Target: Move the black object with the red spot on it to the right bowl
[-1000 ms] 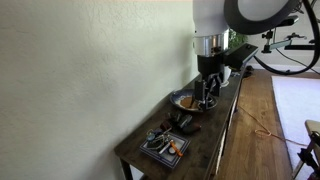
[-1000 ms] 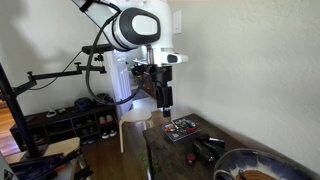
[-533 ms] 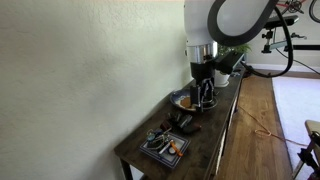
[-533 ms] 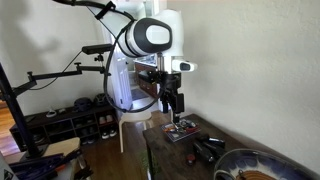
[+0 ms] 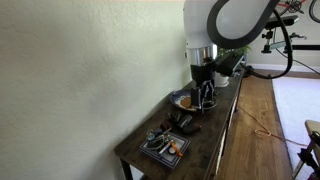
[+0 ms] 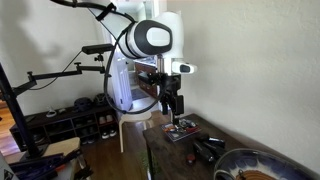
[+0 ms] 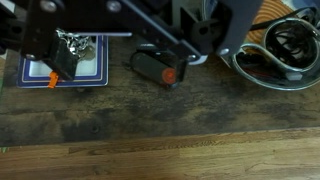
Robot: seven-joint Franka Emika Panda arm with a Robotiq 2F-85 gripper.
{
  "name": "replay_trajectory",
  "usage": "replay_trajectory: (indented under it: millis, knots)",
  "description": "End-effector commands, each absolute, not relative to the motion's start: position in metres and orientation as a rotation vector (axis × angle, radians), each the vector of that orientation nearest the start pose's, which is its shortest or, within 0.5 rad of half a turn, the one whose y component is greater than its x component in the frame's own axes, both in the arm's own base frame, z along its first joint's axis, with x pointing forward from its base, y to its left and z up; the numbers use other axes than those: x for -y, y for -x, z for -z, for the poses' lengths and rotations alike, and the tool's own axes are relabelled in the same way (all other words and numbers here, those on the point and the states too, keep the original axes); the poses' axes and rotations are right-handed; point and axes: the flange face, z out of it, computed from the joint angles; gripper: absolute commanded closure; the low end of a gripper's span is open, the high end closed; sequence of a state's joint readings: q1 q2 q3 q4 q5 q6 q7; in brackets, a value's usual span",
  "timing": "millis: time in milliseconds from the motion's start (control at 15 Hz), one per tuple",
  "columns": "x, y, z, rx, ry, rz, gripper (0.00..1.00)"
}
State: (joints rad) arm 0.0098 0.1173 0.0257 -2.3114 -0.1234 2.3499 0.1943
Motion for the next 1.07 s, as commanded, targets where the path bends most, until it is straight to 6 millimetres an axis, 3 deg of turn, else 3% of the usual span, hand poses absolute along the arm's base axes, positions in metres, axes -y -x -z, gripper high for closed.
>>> replay_trajectory:
  millis: [0,600,1000]
  knots:
    - [-0.004,-0.517,-0.275,-0.032,3.238,-0.091,0.0]
    - [0.013,-0.536,-0.234,0.202,3.252,-0.087,0.0]
    - [0.008,-0.536,-0.227,0.189,3.245,-0.127,0.0]
